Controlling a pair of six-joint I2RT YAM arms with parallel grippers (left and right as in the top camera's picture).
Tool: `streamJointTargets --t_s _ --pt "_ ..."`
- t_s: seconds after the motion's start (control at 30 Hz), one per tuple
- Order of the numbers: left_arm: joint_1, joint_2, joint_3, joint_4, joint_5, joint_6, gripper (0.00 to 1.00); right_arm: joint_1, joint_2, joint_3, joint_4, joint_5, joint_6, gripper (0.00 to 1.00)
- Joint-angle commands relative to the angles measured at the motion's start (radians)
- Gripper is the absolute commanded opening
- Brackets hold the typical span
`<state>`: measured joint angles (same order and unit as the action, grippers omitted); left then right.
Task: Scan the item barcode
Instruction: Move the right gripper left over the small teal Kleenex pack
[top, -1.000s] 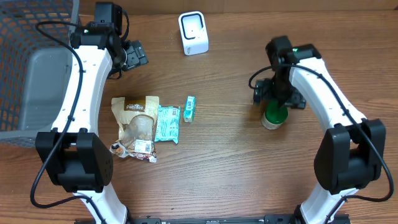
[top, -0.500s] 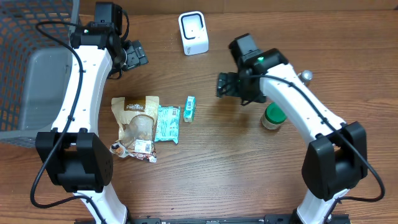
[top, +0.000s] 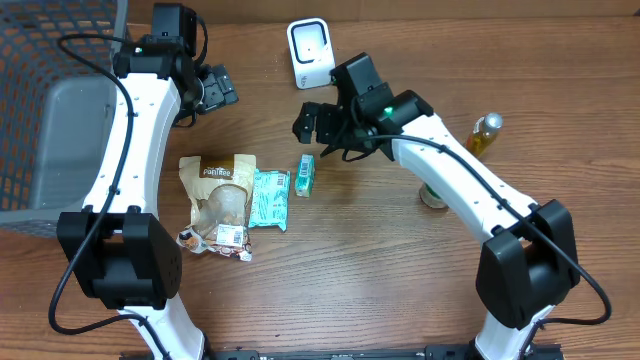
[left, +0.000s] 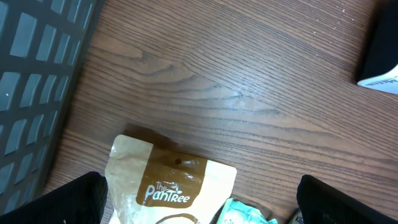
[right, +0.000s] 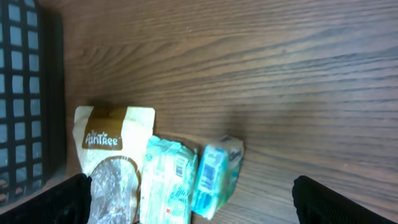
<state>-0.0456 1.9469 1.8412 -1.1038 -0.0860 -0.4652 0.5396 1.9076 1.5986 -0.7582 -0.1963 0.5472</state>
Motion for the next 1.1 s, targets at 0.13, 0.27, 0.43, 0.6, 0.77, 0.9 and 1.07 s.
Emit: streamJointTargets --t_s 0.13,0.27,0.43,0.6,0.77,0.9,1.07 --pt "0.000 -0.013 0.019 0.001 0.004 -0.010 1.00 0.053 0.027 0.018 0.045 -0.003 0.007 1.00" --pt "0.000 -0.013 0.019 0.001 0.005 -0.010 1.00 0.063 0.034 0.018 0.051 -0.003 0.006 1.00" --pt "0.000 -0.013 0.019 0.001 0.005 -0.010 1.00 0.063 0.034 0.018 0.050 -0.004 0.006 1.00" --pt "0.000 -0.013 0.019 0.001 0.005 -0.010 1.00 0.060 0.034 0.018 0.051 -0.003 0.006 1.00" --pt "-0.001 -0.013 0.019 0.001 0.005 -0.010 1.00 0.060 0.034 0.018 0.074 -0.002 0.006 1.00" --pt "0.000 -0.013 0.019 0.001 0.005 -0.010 1.00 0.061 0.034 0.017 0.073 0.078 0.006 1.00" --pt "0.000 -0.013 0.019 0.001 0.005 -0.010 1.00 0.061 0.034 0.011 0.063 0.131 0.003 1.00"
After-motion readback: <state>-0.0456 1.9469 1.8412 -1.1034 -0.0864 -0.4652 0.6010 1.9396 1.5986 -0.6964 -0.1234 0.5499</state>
